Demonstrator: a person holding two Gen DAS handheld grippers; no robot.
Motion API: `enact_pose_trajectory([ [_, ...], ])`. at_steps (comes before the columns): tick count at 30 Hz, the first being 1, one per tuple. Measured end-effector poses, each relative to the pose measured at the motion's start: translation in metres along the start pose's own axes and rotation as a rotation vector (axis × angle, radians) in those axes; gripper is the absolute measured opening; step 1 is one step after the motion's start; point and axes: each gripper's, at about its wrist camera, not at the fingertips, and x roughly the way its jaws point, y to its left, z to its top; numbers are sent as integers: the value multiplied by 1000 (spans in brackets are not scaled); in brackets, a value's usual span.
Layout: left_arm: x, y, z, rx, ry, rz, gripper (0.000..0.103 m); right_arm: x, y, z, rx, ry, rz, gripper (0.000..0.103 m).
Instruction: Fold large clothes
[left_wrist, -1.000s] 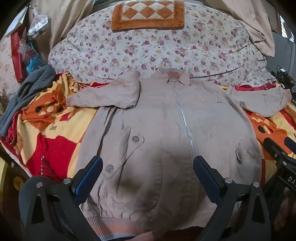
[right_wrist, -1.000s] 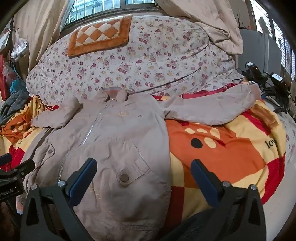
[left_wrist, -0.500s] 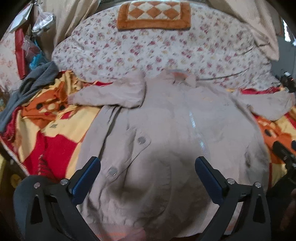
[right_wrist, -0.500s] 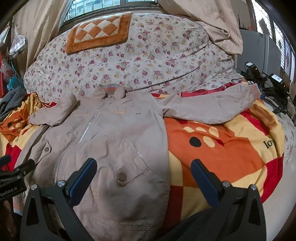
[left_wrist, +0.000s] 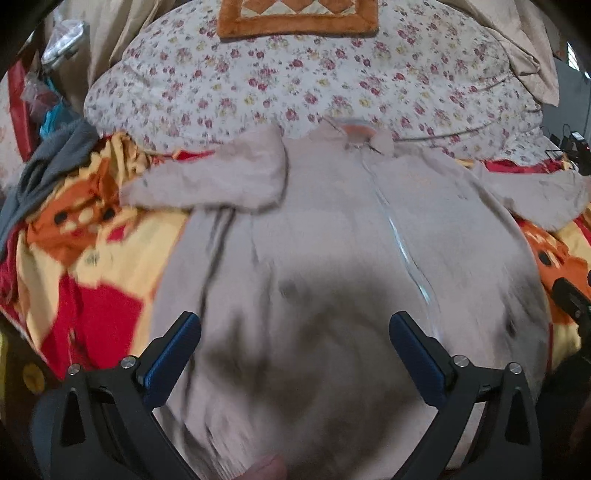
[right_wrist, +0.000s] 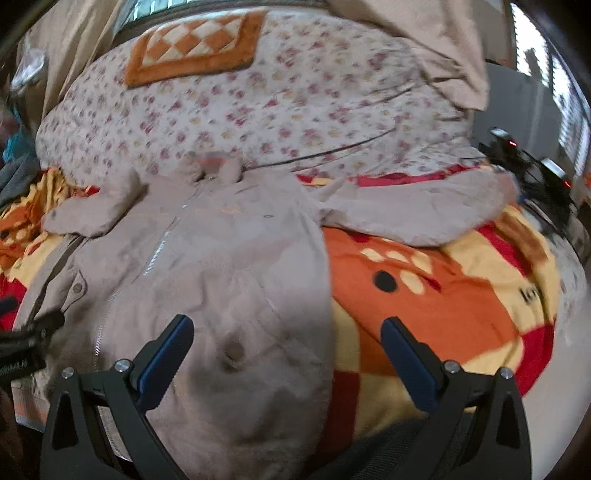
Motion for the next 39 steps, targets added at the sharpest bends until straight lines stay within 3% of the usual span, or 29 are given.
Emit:
enact_pose_trajectory([
  [5, 51, 24, 59, -34, -4, 17, 94, 50, 17, 61, 6, 39, 24, 103],
  [8, 83, 25, 78, -53, -8, 16, 94, 88, 28, 87, -11, 71, 88, 103],
  [11, 119, 24, 80, -73, 28, -6, 94, 122, 32, 93, -6, 81, 123, 103],
  [14, 148, 20, 69, -33, 84, 21, 95, 158, 34, 88, -30, 104, 87, 103],
  [17, 153, 25, 70, -74, 75, -7, 96, 190, 28, 69, -43, 174, 30, 103],
  [19, 158, 24, 75, -67, 79, -2, 96, 190, 24, 69, 11, 159, 49, 103],
  [39, 166, 21, 80, -66, 70, -1, 96, 191, 21, 66, 9, 161, 73, 103],
])
